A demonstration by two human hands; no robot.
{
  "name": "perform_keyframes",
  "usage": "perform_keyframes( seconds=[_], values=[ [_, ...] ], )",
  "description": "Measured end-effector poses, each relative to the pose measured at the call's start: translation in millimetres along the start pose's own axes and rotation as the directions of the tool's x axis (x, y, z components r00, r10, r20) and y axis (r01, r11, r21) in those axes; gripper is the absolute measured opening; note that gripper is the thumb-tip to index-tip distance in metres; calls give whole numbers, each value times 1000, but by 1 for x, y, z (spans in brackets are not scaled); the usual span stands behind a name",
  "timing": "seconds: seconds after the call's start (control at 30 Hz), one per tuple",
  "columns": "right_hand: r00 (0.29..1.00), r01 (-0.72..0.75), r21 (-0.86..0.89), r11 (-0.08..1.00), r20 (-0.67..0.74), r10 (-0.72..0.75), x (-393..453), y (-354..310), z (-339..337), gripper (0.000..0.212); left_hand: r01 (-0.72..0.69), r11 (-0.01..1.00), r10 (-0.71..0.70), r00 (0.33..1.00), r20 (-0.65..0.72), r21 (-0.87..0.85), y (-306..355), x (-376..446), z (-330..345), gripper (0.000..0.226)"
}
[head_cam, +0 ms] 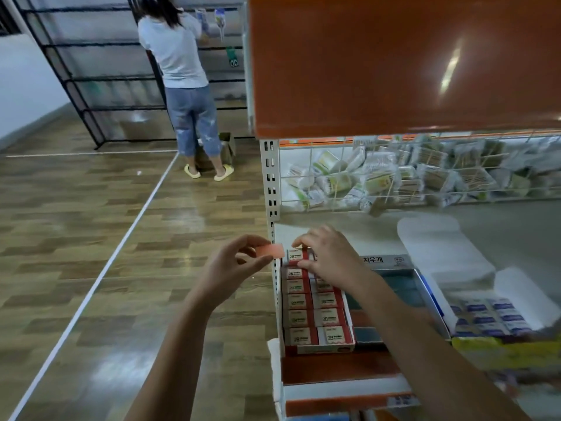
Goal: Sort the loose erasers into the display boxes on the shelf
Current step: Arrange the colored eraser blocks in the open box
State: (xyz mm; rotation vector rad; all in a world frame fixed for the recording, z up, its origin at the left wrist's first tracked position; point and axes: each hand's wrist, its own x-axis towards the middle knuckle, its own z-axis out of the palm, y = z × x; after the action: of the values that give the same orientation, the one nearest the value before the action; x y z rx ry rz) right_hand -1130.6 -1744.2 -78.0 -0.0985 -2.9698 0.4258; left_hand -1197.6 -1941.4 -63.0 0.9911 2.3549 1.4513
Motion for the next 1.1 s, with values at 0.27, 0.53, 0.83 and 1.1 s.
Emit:
perform_keyframes(
  seconds=[0.27, 0.53, 0.83, 1.1],
  values=[
    [999, -51, 24, 998, -12, 52, -17, 16, -22, 39, -96, 995, 95, 993, 70, 3, 24, 22, 22, 24],
    [966, -235, 65, 970, -93, 241, -83, 69, -79, 28, -238, 946, 182, 952, 248, 221, 58, 39, 91, 24],
    [847, -531, 105, 841, 24, 531, -139, 104, -86, 30, -271, 811, 139, 950, 279, 518, 78, 28, 163, 34],
    [885, -461, 136, 877, 150, 441, -144, 104, -79, 22, -226, 676, 145, 974, 174, 701, 85, 19, 200, 34]
  ],
)
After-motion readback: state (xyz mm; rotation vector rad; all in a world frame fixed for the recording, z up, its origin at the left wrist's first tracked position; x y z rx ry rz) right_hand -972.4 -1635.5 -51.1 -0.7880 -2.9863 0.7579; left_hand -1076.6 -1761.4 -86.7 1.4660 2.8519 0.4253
